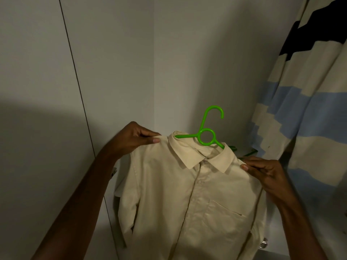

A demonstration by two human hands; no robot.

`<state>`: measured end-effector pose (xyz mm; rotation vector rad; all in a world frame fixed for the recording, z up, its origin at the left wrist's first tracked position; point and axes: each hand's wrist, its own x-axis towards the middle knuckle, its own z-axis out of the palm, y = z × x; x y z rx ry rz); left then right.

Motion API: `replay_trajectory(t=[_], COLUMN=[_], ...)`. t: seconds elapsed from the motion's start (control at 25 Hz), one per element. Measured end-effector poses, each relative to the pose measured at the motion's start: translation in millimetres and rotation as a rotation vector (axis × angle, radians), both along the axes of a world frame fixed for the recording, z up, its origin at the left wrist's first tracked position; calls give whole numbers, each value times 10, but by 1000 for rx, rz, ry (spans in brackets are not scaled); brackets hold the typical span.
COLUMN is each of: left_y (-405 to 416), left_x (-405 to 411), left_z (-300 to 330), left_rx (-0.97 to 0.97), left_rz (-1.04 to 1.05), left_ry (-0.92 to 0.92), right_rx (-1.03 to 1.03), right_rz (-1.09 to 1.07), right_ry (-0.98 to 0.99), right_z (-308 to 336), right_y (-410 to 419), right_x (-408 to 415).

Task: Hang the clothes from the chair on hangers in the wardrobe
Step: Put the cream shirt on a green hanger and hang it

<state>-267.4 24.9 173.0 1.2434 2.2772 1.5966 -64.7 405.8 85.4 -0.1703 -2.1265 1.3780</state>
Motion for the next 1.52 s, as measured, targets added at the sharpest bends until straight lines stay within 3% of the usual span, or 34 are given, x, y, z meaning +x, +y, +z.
replay_trajectory(t=[0.16,0.32,0.56,0.72,1.0,1.36,1.52], left_y=[99,104,298,586,722,805,854], left_x=[70,90,313,332,263,309,328], left_z=[104,178,371,298,158,175,325], left_rx=[7,-154,-68,-409,-727,-776,-603], left_rz=[-74,-160,176,266,467,526,533], left_ry=[-5,-8,236,403,327,358,325], right_rx=[95,18,54,184,279,331,361], right_rz=[63,-8,-23,-3,-5,-5,36], right_ry=[18,101,88,156,164,169,198], right_z=[5,2,1,-59,-249,-195,-190], right_y=[-12,-74,-158,-200,-146,-197,-287], right_x=[100,156,153,86,11,-7,19])
